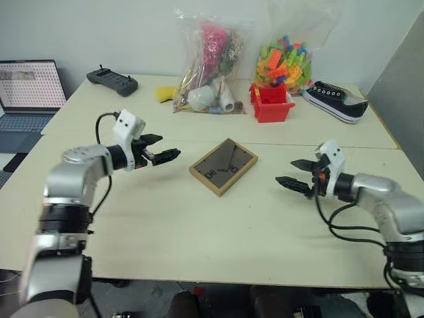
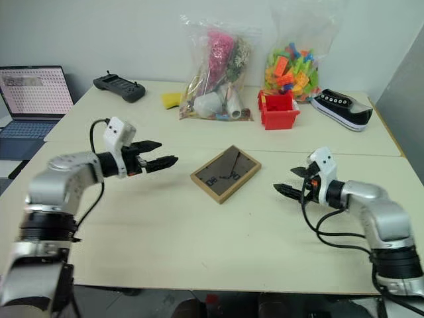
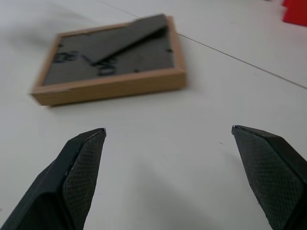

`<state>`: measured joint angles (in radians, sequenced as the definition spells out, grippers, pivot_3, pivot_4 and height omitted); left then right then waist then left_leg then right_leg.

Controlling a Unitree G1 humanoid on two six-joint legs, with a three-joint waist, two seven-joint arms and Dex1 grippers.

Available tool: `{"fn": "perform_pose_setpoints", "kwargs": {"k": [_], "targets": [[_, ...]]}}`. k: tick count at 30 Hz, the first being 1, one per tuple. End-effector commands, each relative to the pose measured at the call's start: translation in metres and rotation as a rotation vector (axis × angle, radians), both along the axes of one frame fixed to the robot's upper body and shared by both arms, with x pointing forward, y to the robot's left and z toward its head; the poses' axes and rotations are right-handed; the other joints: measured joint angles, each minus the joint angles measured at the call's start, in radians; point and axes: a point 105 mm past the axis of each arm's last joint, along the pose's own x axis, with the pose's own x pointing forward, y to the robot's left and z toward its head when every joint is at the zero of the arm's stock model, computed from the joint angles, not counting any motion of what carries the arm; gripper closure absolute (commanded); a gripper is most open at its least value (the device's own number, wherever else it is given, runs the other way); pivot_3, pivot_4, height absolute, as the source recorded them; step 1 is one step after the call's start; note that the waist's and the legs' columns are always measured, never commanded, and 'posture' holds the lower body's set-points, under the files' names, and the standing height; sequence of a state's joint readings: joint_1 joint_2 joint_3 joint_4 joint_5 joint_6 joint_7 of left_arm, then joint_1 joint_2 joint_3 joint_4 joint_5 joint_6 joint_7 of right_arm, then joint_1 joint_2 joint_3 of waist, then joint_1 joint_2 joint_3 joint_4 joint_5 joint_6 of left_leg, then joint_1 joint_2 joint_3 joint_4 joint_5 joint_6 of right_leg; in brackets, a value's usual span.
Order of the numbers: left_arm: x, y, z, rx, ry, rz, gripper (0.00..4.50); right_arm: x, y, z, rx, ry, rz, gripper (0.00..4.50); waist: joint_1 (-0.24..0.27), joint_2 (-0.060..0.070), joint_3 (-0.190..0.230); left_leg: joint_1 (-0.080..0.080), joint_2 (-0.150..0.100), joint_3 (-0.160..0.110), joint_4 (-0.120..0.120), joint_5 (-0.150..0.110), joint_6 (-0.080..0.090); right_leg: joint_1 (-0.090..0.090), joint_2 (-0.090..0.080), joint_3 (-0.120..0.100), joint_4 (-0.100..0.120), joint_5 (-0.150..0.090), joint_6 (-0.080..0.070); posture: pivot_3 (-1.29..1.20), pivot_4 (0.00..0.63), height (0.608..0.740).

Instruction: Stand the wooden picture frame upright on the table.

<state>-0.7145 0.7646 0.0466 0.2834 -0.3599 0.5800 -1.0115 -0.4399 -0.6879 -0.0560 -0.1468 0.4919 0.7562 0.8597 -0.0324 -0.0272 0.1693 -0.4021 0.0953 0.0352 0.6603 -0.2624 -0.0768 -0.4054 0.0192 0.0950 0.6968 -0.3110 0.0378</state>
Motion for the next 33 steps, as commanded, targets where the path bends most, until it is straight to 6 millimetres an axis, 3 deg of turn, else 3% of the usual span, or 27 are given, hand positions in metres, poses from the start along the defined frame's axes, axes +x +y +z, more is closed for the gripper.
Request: {"fn": "perform_pose_setpoints", "kwargs": {"k": [1,5,9,10,11,13,16,20,23,29,31,33], "targets": [[-0.005,-0.007,0.001,0.098,0.009,-0.122,0.00,-0.002,0.009,0.014,0.023,-0.001,0.069,0.03,0.001,0.000,0.000,0.000,0.000,0.000,0.000,0.000,0.000,0.000,0.000,0.000,0.000,0.000,0.000,0.00,0.150,0.740],[0.003,-0.011,0.005,0.099,0.003,-0.129,0.00,0.002,0.008,0.016,0.001,-0.022,0.047,0.03,0.001,-0.001,0.000,0.000,0.000,0.000,0.002,0.000,0.000,0.000,0.000,0.000,0.001,0.000,0.000,0.00,0.150,0.740],[0.027,-0.008,-0.002,0.076,-0.033,-0.007,0.00,0.014,0.008,0.004,-0.004,-0.019,-0.090,0.03,0.005,-0.001,0.000,-0.001,0.000,-0.001,0.002,0.000,0.001,0.000,0.000,-0.001,0.000,0.000,0.000,0.00,0.150,0.740],[0.031,-0.008,-0.005,0.089,-0.037,0.013,0.17,0.015,0.010,0.003,0.012,-0.017,-0.108,0.01,0.004,-0.001,0.000,-0.002,0.000,-0.001,0.002,0.000,0.001,-0.001,0.000,0.000,0.000,0.000,0.000,0.00,0.150,0.740],[0.035,-0.009,-0.010,0.096,-0.042,0.027,0.38,0.017,0.012,0.002,0.021,-0.016,-0.128,0.32,0.004,-0.001,0.000,-0.002,0.000,-0.001,0.002,0.000,0.001,-0.001,0.000,0.000,0.000,0.000,0.000,0.00,0.150,0.740],[0.045,-0.010,-0.019,0.086,-0.038,0.091,0.66,0.024,0.013,-0.006,0.016,-0.021,-0.180,0.49,0.003,-0.001,0.000,-0.004,0.000,0.000,0.002,0.000,0.000,-0.003,0.000,0.000,0.001,0.000,0.000,0.00,0.150,0.740],[0.056,-0.015,-0.034,0.116,-0.044,0.151,1.36,0.035,0.019,-0.020,-0.043,-0.026,-0.250,1.30,0.003,-0.001,0.000,-0.004,0.000,-0.001,0.003,0.000,0.000,-0.003,0.000,0.000,0.002,0.000,0.000,0.00,0.150,0.740],[0.059,-0.034,-0.055,0.128,-0.028,0.129,2.31,0.048,0.036,-0.031,-0.056,-0.031,-0.273,2.39,0.001,-0.001,0.000,-0.005,0.000,0.000,0.003,0.000,0.000,-0.004,0.000,0.000,0.002,0.000,0.000,0.00,0.150,0.740],[0.060,-0.040,-0.065,0.139,-0.011,0.134,2.83,0.058,0.046,-0.037,-0.044,-0.021,-0.296,2.96,0.001,-0.001,0.000,-0.006,0.000,-0.001,0.002,0.000,0.000,-0.006,0.000,0.000,0.001,0.000,0.000,0.00,0.150,0.740],[0.060,-0.053,-0.069,0.115,0.005,0.111,4.02,0.075,0.062,-0.038,-0.022,-0.032,-0.332,4.37,0.000,-0.001,0.000,-0.006,0.000,-0.001,0.003,0.000,0.000,-0.006,-0.001,-0.001,0.003,0.000,0.000,0.00,0.150,0.740],[0.055,-0.061,-0.075,0.111,0.028,0.071,4.42,0.078,0.071,-0.038,-0.005,-0.033,-0.317,4.50,0.000,-0.001,0.000,-0.006,0.000,-0.001,0.003,0.000,0.000,-0.006,-0.001,-0.001,0.003,0.000,0.000,0.00,0.150,0.740],[0.047,-0.071,-0.079,0.105,0.048,0.017,4.47,0.077,0.078,-0.037,-0.005,-0.035,-0.293,4.50,0.000,-0.001,0.000,-0.006,0.000,-0.001,0.003,0.000,0.000,-0.006,-0.001,-0.001,0.003,0.000,0.000,0.00,0.150,0.740]]}}
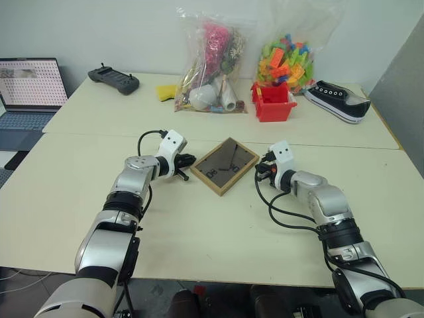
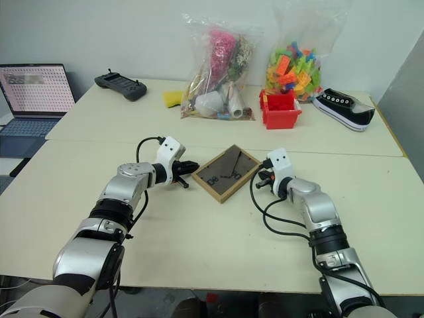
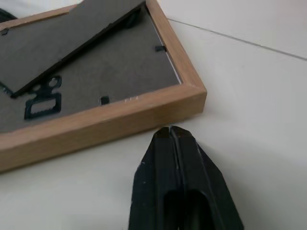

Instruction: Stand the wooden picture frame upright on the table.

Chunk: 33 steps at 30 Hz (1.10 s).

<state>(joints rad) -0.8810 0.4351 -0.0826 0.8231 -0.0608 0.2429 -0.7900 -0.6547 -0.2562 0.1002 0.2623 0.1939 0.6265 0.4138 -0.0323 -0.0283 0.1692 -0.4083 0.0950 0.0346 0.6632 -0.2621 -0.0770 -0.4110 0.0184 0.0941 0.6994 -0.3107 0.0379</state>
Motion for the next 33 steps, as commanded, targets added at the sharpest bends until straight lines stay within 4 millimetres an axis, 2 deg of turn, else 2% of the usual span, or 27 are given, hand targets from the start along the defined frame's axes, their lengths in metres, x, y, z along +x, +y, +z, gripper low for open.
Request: {"fn": "perform_pose_setpoints", "kwargs": {"k": [1,3,10,14,17,23,30,33], "targets": [[-0.014,-0.025,0.004,-0.020,0.007,-0.125,4.47,0.003,0.016,0.016,0.019,-0.059,0.055,4.50,0.000,0.000,0.000,0.000,0.000,0.000,0.000,0.000,0.000,0.000,0.000,0.000,0.000,0.000,0.000,0.00,0.150,0.740],[-0.026,-0.034,0.003,-0.031,0.025,-0.172,4.47,0.001,0.021,0.018,0.030,-0.058,0.081,4.50,0.000,0.000,0.000,0.000,0.000,0.000,0.000,0.001,-0.002,0.000,0.000,0.000,0.000,0.000,0.000,0.00,0.150,0.740],[-0.058,-0.042,0.003,-0.031,0.064,-0.214,4.47,-0.010,0.032,0.023,0.060,-0.059,0.139,4.50,-0.001,0.000,0.000,0.000,0.000,0.000,0.000,0.001,-0.001,0.000,0.000,0.000,0.001,0.000,0.000,0.00,0.150,0.740],[-0.069,-0.040,0.003,-0.026,0.076,-0.183,4.47,-0.028,0.044,0.020,0.072,-0.018,0.244,4.50,0.000,0.000,0.000,0.000,0.000,0.000,0.000,0.000,0.000,0.000,0.000,0.000,0.002,0.000,0.000,0.00,0.150,0.740],[-0.079,-0.040,0.002,-0.035,0.103,-0.165,4.47,-0.049,0.050,0.009,0.053,0.047,0.350,4.50,0.000,0.000,0.000,0.000,0.000,0.000,0.000,0.000,0.000,0.000,0.000,0.000,0.001,0.000,0.000,0.00,0.150,0.740],[-0.105,-0.031,0.001,-0.021,0.154,-0.140,4.47,-0.068,0.049,-0.001,0.008,0.102,0.440,4.50,-0.005,0.000,0.000,0.001,0.000,0.000,0.000,0.000,0.000,0.000,0.000,0.001,0.002,0.000,0.000,0.00,0.150,0.740],[-0.142,-0.027,0.003,-0.005,0.239,-0.205,4.47,-0.083,0.047,0.000,-0.006,0.138,0.539,4.50,-0.001,0.000,0.000,0.001,0.000,-0.001,0.000,0.000,0.000,0.001,0.000,0.001,0.001,0.000,0.000,0.00,0.150,0.740],[-0.152,-0.022,0.000,0.023,0.257,-0.208,4.47,-0.084,0.032,-0.012,-0.133,0.161,0.547,4.50,0.000,0.000,0.000,0.001,0.000,-0.001,0.000,0.000,0.001,0.001,0.000,0.001,0.000,0.000,0.000,0.00,0.150,0.740]]}}
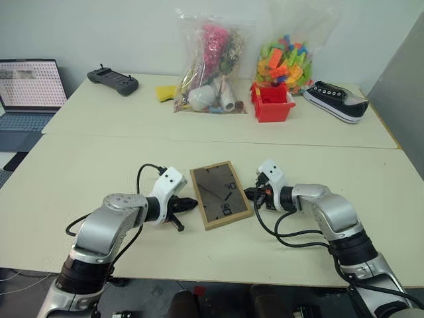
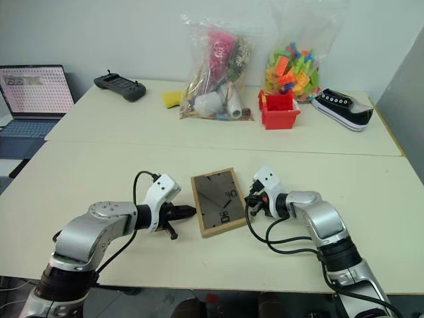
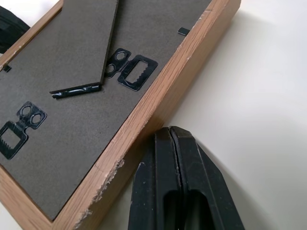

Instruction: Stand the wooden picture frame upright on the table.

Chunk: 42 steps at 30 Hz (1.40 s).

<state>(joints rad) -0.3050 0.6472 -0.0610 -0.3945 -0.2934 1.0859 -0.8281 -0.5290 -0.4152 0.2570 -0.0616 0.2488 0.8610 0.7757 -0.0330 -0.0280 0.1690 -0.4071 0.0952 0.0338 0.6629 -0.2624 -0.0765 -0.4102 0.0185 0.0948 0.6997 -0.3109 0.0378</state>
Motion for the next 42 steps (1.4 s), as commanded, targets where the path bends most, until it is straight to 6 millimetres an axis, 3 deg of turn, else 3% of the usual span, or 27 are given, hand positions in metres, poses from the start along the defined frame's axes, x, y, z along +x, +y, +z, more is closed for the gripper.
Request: {"fn": "perform_pose_setpoints", "kwargs": {"k": [1,6,7,11,16,24,31,37,42], "targets": [[-0.014,-0.008,0.013,-0.022,-0.029,-0.078,4.47,-0.009,0.001,0.001,-0.080,-0.046,0.105,4.50,0.000,0.000,0.000,0.000,0.000,0.000,0.000,0.000,0.000,0.000,0.000,0.000,0.000,0.000,0.000,0.00,0.150,0.740],[-0.021,0.010,0.012,-0.009,-0.041,-0.074,4.47,0.010,-0.027,0.001,-0.148,-0.113,0.023,4.50,0.000,0.000,0.000,0.001,0.000,0.000,0.000,0.000,0.000,0.001,0.000,0.000,-0.001,0.000,0.000,0.00,0.150,0.740],[-0.027,0.009,0.015,-0.094,-0.013,-0.065,4.47,0.013,-0.031,0.003,-0.144,-0.119,0.006,4.50,0.000,0.000,0.000,0.002,0.000,0.000,0.000,0.000,0.000,0.002,0.000,0.000,-0.001,0.000,0.000,0.00,0.150,0.740],[-0.043,0.011,0.019,-0.407,0.196,0.060,3.73,0.018,-0.038,0.006,-0.130,-0.131,-0.020,4.50,0.003,-0.001,0.000,0.004,0.000,0.001,0.000,0.000,0.000,0.005,-0.001,0.000,-0.001,0.000,0.000,0.00,0.150,0.740],[-0.052,0.016,0.017,-0.727,0.436,0.154,2.88,0.016,-0.032,0.006,-0.106,-0.134,-0.016,4.50,0.000,-0.002,-0.001,0.004,0.000,0.000,0.000,0.000,0.000,0.005,-0.001,-0.001,-0.001,0.000,0.000,0.00,0.150,0.740],[-0.049,0.014,-0.008,-0.754,0.563,0.273,1.25,0.009,-0.021,0.005,-0.082,-0.131,-0.006,4.50,-0.001,-0.002,-0.001,0.006,0.000,-0.001,0.000,0.000,0.000,0.006,-0.001,0.000,0.000,0.000,0.000,0.00,0.150,0.740],[-0.053,-0.007,-0.033,-0.749,0.655,0.325,0.03,-0.012,0.006,-0.005,-0.035,-0.058,0.064,4.50,-0.002,-0.001,-0.005,0.007,0.000,-0.001,-0.001,0.000,0.000,0.006,-0.001,0.000,0.000,0.000,0.000,0.00,0.150,0.740],[-0.049,-0.017,-0.048,-0.707,0.673,0.390,0.03,-0.015,0.028,0.007,0.038,-0.050,0.080,4.50,0.000,0.005,-0.016,0.008,-0.002,-0.001,-0.001,0.000,0.000,0.008,-0.002,0.001,-0.001,0.000,0.000,0.00,0.150,0.740],[-0.045,-0.023,-0.044,-0.722,0.661,0.364,0.03,-0.017,0.026,0.005,0.034,-0.037,0.076,4.50,0.006,0.006,-0.016,0.008,-0.003,-0.001,-0.001,0.000,0.000,0.009,-0.002,0.000,-0.002,0.000,0.000,0.00,0.150,0.740]]}}
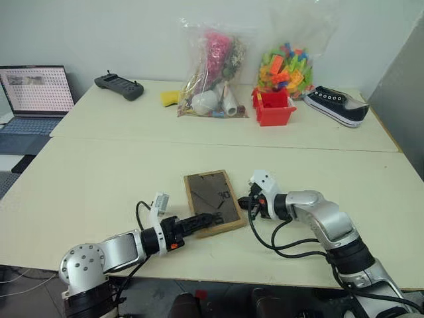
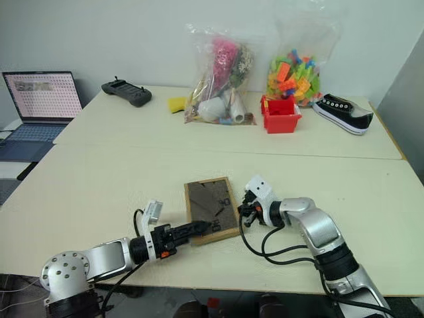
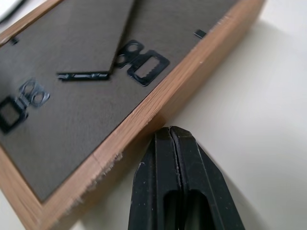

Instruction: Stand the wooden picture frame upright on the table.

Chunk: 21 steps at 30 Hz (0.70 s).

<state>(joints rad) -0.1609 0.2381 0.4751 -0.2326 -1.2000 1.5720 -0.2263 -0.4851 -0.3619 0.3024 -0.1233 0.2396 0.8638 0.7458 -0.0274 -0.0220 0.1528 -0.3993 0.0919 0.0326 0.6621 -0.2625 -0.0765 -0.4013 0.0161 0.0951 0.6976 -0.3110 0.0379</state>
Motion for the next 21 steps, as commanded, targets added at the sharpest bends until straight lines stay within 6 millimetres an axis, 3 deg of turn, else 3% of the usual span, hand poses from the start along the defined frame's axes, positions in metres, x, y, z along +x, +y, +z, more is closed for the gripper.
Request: {"fn": "perform_pose_setpoints", "kwargs": {"k": [1,13,18,21], "targets": [[-0.002,-0.005,-0.022,0.051,0.093,0.002,0.03,-0.002,0.002,0.010,0.011,-0.034,0.024,4.50,0.001,0.000,0.000,0.000,-0.001,0.000,0.000,0.000,0.000,0.001,-0.001,0.000,0.000,0.000,0.000,0.00,0.150,0.740],[0.007,-0.002,-0.006,-0.002,0.042,0.009,2.35,0.015,-0.031,0.004,-0.059,-0.078,-0.090,4.50,-0.004,-0.001,0.000,0.000,-0.001,-0.001,0.000,0.000,0.000,0.000,-0.001,0.000,-0.001,0.000,0.000,0.00,0.150,0.740],[0.014,-0.008,0.018,-0.030,-0.050,-0.043,3.18,0.034,-0.060,0.037,-0.012,-0.143,-0.171,4.50,-0.002,-0.001,0.001,-0.001,-0.001,-0.001,0.000,0.000,0.000,0.000,-0.001,0.000,-0.001,0.000,0.000,0.00,0.150,0.740],[0.019,-0.012,0.045,-0.041,-0.171,-0.120,3.21,0.032,-0.059,0.068,0.095,-0.122,-0.110,4.00,-0.004,-0.003,0.005,-0.002,-0.001,0.000,-0.001,0.000,0.000,-0.002,0.000,0.000,-0.001,0.000,0.000,0.00,0.150,0.740]]}}
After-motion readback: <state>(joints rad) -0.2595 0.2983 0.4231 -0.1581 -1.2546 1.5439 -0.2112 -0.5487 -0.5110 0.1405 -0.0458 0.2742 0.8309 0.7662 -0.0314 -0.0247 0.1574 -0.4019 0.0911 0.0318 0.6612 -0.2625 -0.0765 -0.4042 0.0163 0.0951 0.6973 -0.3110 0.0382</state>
